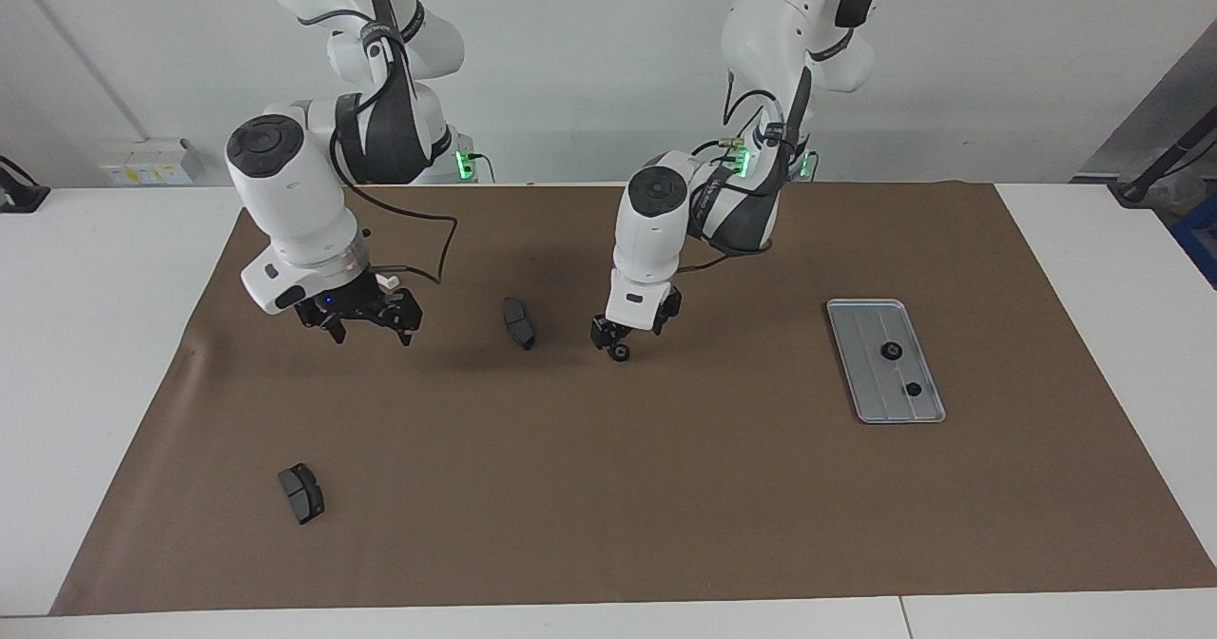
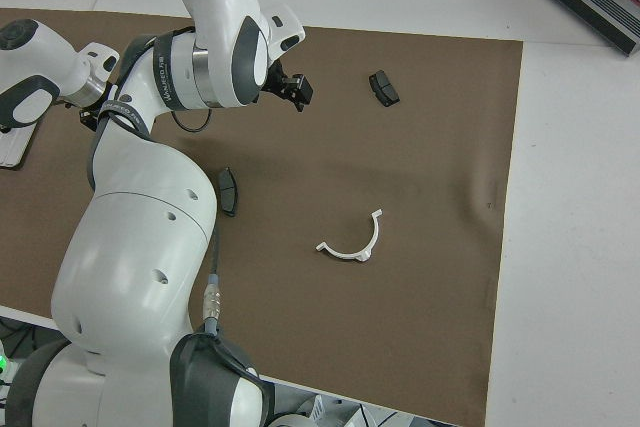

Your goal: Place bearing gear from tray to pile

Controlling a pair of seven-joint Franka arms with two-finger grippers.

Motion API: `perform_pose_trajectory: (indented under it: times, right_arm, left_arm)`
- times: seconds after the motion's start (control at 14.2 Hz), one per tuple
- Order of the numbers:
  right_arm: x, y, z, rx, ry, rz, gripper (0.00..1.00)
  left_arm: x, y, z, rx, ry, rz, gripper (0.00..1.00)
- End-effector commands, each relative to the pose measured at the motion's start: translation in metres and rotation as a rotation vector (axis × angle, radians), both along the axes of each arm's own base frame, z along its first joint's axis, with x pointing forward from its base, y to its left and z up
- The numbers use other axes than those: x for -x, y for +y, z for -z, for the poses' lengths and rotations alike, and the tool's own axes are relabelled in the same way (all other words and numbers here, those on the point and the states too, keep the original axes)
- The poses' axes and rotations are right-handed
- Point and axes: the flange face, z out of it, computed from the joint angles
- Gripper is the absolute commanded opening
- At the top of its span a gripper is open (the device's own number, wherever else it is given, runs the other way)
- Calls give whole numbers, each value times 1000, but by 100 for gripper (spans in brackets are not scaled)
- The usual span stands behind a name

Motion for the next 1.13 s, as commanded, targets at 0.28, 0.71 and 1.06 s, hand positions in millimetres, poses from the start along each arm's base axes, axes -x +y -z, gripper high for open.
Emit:
perform_pose_trajectory:
  times: [0.28,0.71,1.06]
  right_arm:
    - [27,146,41,-54,-47,35,100]
    - [56,235,89,-75,-77,70,100]
    - [62,264,142,-54,-117,53,100]
  left_arm:
    - [-62,191,-11,-37,25,273,79]
    - [-73,300,-7,-47,34,483,76]
    - [-61,341,10,-55,33,528,73]
